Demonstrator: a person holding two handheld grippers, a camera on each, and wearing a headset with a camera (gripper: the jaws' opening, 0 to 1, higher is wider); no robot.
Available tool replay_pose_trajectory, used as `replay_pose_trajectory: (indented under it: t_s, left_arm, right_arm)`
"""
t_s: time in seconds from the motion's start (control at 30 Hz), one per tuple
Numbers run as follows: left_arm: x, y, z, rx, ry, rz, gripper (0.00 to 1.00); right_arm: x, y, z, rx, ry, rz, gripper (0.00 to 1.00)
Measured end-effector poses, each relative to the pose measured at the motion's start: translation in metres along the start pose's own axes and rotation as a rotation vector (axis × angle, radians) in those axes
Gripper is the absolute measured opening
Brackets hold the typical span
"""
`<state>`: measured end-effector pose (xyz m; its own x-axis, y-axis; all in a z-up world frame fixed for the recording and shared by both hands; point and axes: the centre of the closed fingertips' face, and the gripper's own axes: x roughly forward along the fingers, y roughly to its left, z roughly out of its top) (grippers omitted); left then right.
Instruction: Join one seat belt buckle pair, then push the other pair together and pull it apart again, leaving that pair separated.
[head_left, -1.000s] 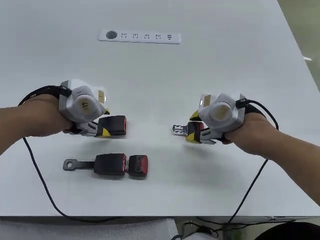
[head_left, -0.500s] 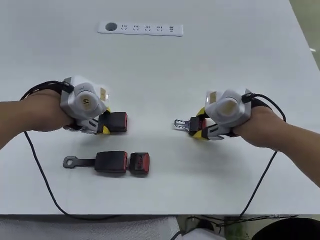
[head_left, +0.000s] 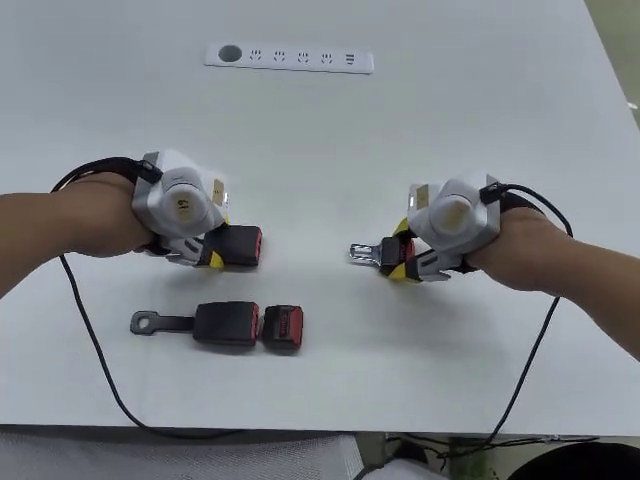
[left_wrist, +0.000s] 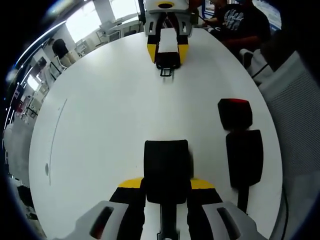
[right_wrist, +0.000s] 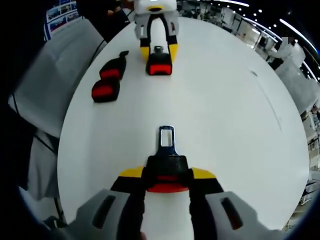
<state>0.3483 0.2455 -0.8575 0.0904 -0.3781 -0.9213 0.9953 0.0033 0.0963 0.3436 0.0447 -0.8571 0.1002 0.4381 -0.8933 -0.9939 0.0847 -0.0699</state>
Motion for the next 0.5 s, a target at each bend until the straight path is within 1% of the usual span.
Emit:
replay_pose_trajectory:
  t_s: [0.1, 0.27, 0.33, 0.43, 0.5]
  left_arm:
    - [0.000, 0.000, 0.000, 0.002, -0.001, 0.001, 0.32]
    - [0.001, 0.001, 0.001, 0.004, -0.001, 0.001, 0.32]
    - [0.001, 0.001, 0.001, 0.008, 0.002, 0.000, 0.32]
    - [0.002, 0.001, 0.002, 0.010, 0.001, 0.002, 0.32]
    - [0.002, 0.001, 0.001, 0.015, 0.001, 0.003, 0.32]
  right_arm:
    - [0.004, -0.001, 0.006, -0.001, -0.005, -0.003, 0.33]
    - [0.013, -0.001, 0.021, -0.002, -0.018, -0.004, 0.34]
    - [0.017, -0.001, 0.030, 0.008, -0.025, -0.010, 0.34]
    - [0.026, 0.003, 0.046, 0.001, -0.035, -0.006, 0.34]
    - [0.031, 0.005, 0.055, -0.002, -0.033, -0.008, 0.34]
